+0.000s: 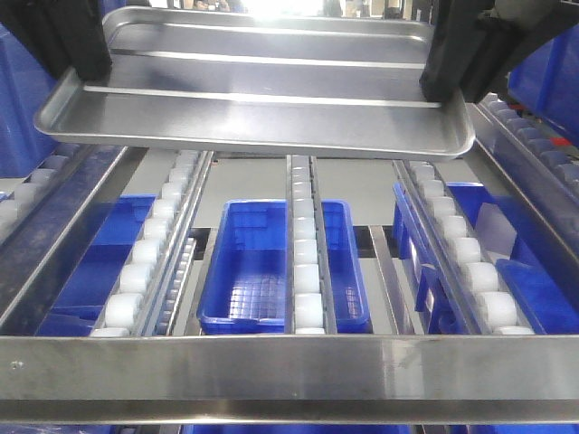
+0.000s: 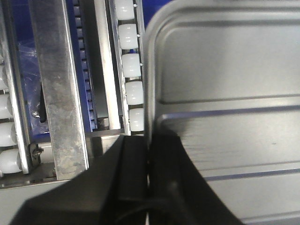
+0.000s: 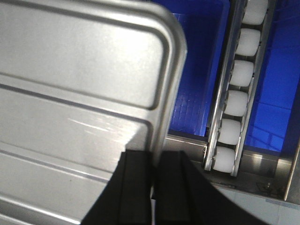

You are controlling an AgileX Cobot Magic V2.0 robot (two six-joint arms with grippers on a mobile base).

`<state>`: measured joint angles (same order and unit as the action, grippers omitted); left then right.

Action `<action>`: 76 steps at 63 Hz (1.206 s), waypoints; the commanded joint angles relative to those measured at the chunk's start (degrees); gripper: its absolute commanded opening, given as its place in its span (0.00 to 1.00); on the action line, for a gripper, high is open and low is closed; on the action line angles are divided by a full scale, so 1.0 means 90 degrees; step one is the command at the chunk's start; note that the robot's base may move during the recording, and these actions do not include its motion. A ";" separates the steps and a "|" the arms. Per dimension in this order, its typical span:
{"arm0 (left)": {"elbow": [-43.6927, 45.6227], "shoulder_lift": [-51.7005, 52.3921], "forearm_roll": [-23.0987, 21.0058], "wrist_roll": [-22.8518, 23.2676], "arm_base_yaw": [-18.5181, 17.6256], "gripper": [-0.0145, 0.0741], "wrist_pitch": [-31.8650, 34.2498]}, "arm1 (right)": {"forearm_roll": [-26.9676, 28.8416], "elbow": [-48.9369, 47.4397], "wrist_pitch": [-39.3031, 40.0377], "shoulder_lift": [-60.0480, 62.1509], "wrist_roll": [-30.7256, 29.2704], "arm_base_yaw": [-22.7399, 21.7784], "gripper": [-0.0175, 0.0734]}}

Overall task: Grab silver tray and stack on right shelf
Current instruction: 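Lift the silver tray off the shelf with both grippers, then hold the tray level with both grippers while the base drives to another shelf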

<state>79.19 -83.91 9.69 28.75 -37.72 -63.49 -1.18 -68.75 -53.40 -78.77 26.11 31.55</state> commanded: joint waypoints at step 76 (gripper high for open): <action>0.0223 0.0199 0.0010 -0.0027 -0.0061 0.06 0.0225 | 0.0001 -0.0231 0.0290 0.0246 -0.0190 0.0042 0.25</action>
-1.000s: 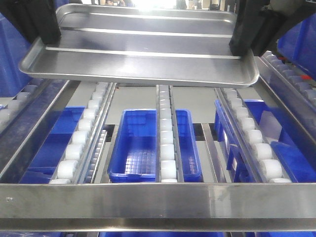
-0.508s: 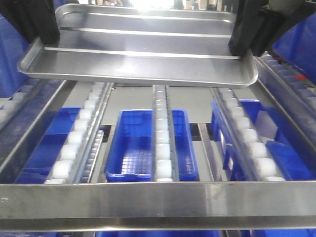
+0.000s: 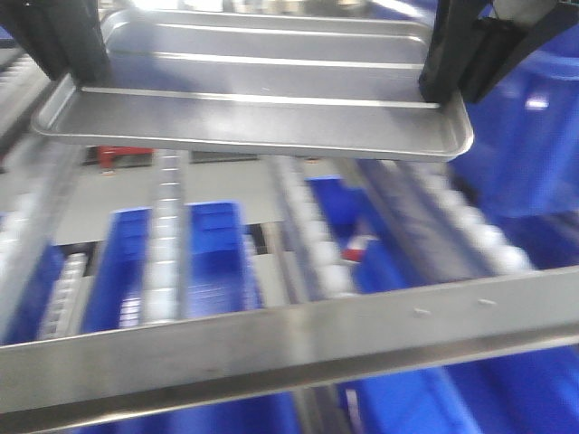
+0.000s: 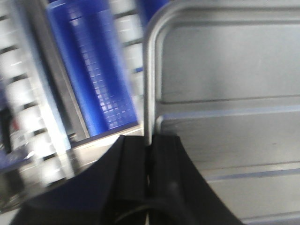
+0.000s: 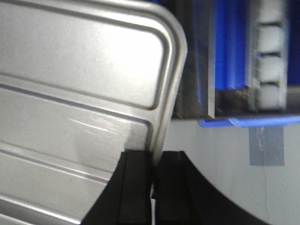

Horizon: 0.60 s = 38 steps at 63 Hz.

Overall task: Grab silver tray and stack on right shelf
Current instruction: 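Hold the tray level with both grippers while the base drives to another shelf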

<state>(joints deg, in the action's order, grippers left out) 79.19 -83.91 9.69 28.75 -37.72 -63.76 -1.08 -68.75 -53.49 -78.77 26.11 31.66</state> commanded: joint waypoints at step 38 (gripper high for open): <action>0.0223 0.0199 0.0010 -0.0027 -0.0061 0.06 0.0254 | -0.0009 -0.0231 0.0299 0.0246 -0.0190 0.0030 0.25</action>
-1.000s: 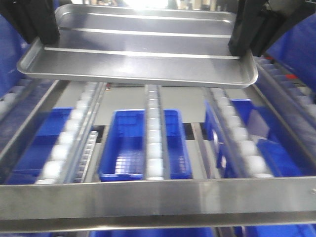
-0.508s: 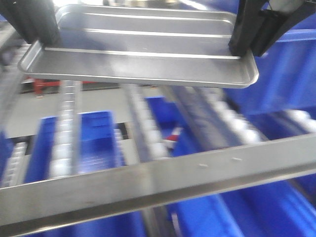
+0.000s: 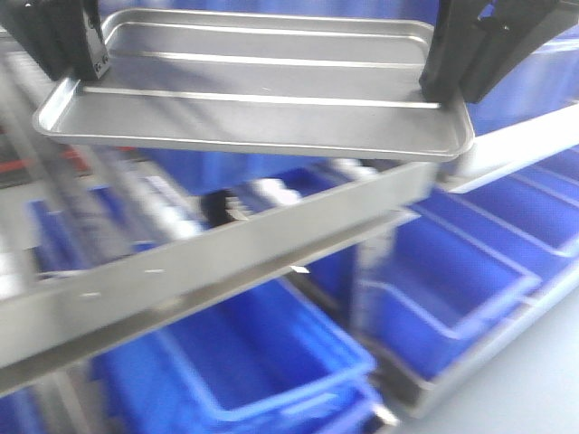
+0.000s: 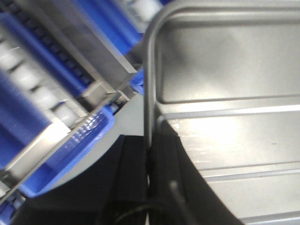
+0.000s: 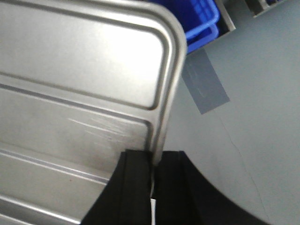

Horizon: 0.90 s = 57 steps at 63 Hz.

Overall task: Grab silver tray and stack on right shelf
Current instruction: 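Hold the tray level with both grippers while the base drives to another shelf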

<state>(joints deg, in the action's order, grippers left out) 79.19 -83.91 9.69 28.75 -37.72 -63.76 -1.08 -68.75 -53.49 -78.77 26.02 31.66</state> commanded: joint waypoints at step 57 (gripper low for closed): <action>0.0223 0.0199 0.0010 -0.0027 -0.0061 0.06 0.0254 | -0.0009 -0.0231 0.0299 0.0246 -0.0180 0.0030 0.25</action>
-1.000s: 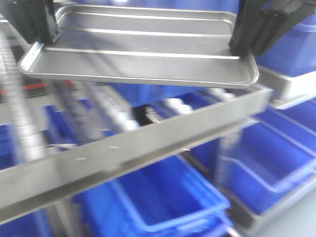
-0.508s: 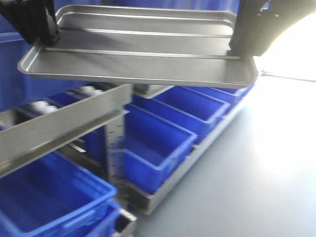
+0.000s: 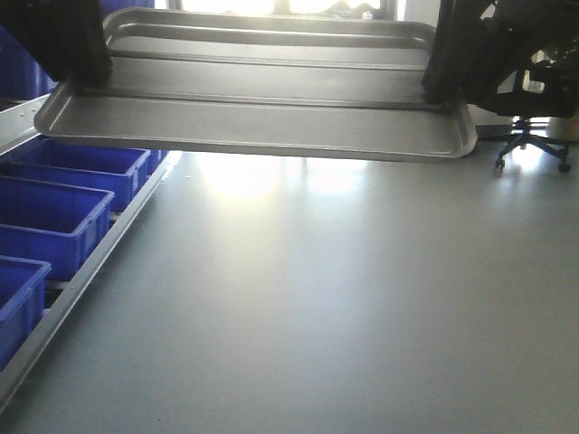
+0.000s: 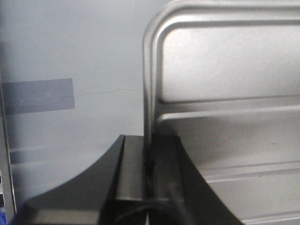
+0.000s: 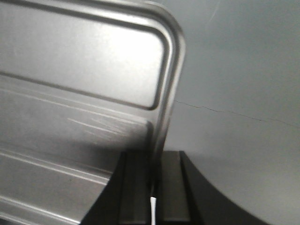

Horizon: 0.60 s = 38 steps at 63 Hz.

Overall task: Grab silver tray and stack on right shelf
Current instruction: 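Hold the tray level with both grippers while the base drives to another shelf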

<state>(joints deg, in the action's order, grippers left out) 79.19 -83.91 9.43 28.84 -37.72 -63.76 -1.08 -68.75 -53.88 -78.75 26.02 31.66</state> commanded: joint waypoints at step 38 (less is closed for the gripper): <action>0.0223 0.0199 0.0028 -0.0037 -0.0061 0.06 0.0254 | -0.0009 -0.0231 0.0343 0.0243 -0.0180 0.0030 0.25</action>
<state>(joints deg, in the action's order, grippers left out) 79.19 -83.91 9.43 28.84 -37.72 -63.84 -1.08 -68.75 -53.90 -78.75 26.02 31.66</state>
